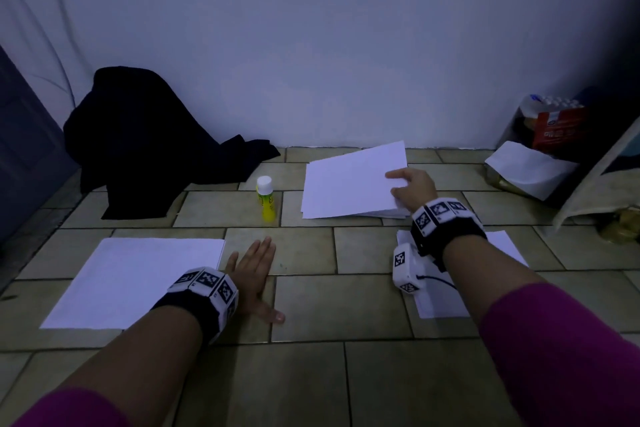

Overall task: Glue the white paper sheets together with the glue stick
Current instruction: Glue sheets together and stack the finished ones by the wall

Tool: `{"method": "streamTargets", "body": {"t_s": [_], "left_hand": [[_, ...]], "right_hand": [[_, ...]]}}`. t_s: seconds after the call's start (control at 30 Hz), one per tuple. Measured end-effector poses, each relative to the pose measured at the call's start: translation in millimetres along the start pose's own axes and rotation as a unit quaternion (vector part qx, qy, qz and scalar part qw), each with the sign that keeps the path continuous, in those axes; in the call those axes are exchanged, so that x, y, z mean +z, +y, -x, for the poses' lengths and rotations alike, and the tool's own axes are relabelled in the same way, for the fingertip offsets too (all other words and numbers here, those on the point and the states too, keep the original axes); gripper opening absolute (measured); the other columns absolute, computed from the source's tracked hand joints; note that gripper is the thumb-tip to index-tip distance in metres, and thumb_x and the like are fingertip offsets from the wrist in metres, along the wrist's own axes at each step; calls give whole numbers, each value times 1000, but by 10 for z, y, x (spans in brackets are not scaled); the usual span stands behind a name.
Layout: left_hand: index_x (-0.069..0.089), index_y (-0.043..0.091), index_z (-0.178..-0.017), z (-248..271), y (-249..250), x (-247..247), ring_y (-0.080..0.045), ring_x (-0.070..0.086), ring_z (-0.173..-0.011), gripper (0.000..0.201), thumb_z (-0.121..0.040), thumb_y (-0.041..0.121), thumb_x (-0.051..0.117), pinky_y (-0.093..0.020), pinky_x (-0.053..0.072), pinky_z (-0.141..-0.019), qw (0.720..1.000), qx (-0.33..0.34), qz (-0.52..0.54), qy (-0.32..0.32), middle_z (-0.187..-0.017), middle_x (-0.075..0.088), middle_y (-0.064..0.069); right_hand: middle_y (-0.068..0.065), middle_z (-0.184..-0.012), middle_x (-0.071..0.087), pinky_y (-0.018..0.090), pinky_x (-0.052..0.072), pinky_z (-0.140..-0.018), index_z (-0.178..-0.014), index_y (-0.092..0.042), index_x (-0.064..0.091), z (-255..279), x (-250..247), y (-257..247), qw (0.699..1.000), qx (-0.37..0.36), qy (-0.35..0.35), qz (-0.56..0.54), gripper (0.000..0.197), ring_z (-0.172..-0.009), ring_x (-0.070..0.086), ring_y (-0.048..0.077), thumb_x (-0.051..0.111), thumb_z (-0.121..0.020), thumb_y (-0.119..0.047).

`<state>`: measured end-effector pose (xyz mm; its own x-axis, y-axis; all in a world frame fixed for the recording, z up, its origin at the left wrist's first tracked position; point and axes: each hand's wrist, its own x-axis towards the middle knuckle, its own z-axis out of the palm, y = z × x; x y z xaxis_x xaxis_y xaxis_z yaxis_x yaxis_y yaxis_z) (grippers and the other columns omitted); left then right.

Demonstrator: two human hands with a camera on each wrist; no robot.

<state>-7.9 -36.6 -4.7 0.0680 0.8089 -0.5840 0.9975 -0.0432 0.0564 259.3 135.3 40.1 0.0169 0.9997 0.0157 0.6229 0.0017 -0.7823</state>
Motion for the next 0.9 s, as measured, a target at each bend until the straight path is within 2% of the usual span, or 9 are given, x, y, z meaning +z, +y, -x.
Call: {"method": "streamTargets", "body": {"t_s": [0.13,0.23,0.33,0.37,0.43,0.5,0.6,0.77,0.9], "left_hand": [[-28,8,-146,-7,-7,10,-21,-26,-144,129,-77,67,62,-46,-9,-117,1000,-1,0,0,-154,-35,-5],[-29,7,-146,-37,-22,13,-22,-26,-144,132,-73,72,61,-47,-9,-117,1000,1,-1,-9,-154,-35,-6],[-29,8,-145,-70,-46,-8,-22,-27,-144,156,-41,101,38,-47,-10,-117,1000,1,-6,-27,-153,-36,-5],[-29,8,-145,-79,-52,-14,-22,-27,-144,156,-41,101,38,-47,-10,-117,1000,-1,-9,-30,-153,-37,-5],[-29,9,-146,-72,-41,-19,-22,-27,-144,137,-68,80,57,-47,-9,-117,1000,1,-7,-28,-153,-36,-5],[-29,9,-146,-58,-24,-41,-22,-28,-143,129,-76,68,62,-47,-9,-118,1000,3,-4,-29,-153,-36,-5],[-30,9,-146,-49,-15,-64,-22,-28,-143,128,-77,66,63,-47,-9,-118,999,3,-9,-37,-153,-37,-6],[-31,9,-145,-63,-27,-51,-22,-29,-143,129,-77,67,63,-47,-10,-118,999,1,-9,-41,-153,-37,-6],[-30,10,-145,-74,-29,-37,-22,-29,-143,129,-76,67,63,-47,-10,-118,999,-1,-11,-37,-153,-37,-5]], "right_hand": [[10,-128,56,19,38,-68,-119,-14,62,-168,133,19,996,18,-24,80,46,-103,57,24,42,-85,10],[11,-128,55,22,39,-74,-120,-13,59,-261,207,45,994,22,-29,99,44,-108,56,27,41,-86,9],[12,-128,55,23,39,-75,-118,-10,59,-323,261,74,992,20,-35,121,40,-109,55,29,42,-87,8],[13,-128,55,23,39,-76,-117,-9,59,-338,274,88,991,18,-39,129,38,-109,56,29,41,-88,7],[14,-126,55,25,41,-78,-116,-7,60,-349,293,124,988,15,-45,145,37,-108,56,30,41,-87,7],[14,-127,54,27,43,-83,-115,-7,60,-347,313,170,985,16,-51,161,36,-110,55,30,43,-87,6],[11,-130,51,27,43,-88,-117,-9,59,-334,318,192,976,31,-74,200,36,-116,52,27,50,-85,4],[12,-137,46,17,38,-83,-125,-14,59,-313,210,130,953,27,-120,277,39,-123,49,24,60,-87,-5],[10,-136,49,15,35,-79,-128,-18,58,-265,151,111,945,19,-129,301,38,-120,51,23,57,-90,-10]]}}
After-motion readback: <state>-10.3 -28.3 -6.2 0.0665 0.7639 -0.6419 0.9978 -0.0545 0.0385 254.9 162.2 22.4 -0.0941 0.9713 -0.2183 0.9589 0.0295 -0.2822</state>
